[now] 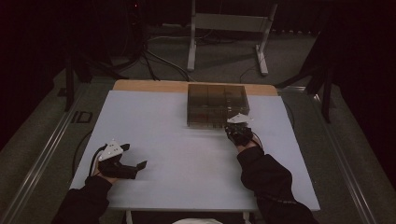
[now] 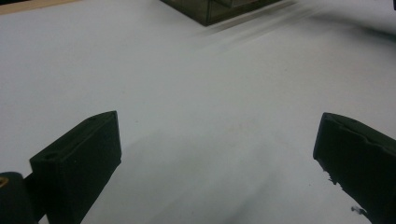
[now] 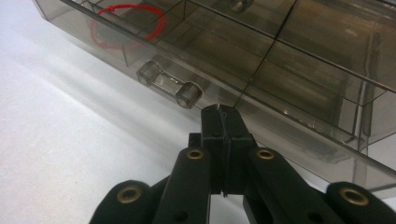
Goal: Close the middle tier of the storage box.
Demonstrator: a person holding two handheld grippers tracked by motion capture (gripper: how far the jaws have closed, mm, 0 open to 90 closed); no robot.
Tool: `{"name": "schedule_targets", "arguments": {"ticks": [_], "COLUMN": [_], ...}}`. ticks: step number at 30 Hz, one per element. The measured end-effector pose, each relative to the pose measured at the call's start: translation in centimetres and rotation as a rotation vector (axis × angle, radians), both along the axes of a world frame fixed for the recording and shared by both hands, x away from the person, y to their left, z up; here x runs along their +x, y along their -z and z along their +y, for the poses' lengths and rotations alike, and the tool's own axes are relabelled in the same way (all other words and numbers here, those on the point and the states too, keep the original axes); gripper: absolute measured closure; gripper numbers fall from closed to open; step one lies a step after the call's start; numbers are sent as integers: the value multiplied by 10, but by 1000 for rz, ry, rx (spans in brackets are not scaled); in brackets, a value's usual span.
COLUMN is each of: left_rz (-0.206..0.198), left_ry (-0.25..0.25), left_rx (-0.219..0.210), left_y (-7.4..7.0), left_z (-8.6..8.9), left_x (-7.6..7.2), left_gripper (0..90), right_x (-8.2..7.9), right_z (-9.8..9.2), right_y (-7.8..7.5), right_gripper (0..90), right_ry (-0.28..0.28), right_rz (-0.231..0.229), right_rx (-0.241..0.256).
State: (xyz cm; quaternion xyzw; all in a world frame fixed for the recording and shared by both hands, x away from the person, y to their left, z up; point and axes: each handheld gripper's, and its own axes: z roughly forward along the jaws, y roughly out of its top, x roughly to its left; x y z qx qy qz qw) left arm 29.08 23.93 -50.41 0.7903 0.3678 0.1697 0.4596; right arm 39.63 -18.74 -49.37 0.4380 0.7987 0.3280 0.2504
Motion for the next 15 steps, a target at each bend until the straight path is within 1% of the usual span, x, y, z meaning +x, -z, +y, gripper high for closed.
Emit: {"name": "schedule_targets", "arguments": {"ticks": [15], "left_rz": [-2], "left_ry": [-1], "left_rx": [-2], "left_y": [0], "left_z": [0], "left_x": [0], "left_gripper": [25], "right_x": [5], "right_z": [1], "right_y": [0], "right_gripper": [900], "right_ry": [8], "right_rz": [3], "right_rx": [-1]}}
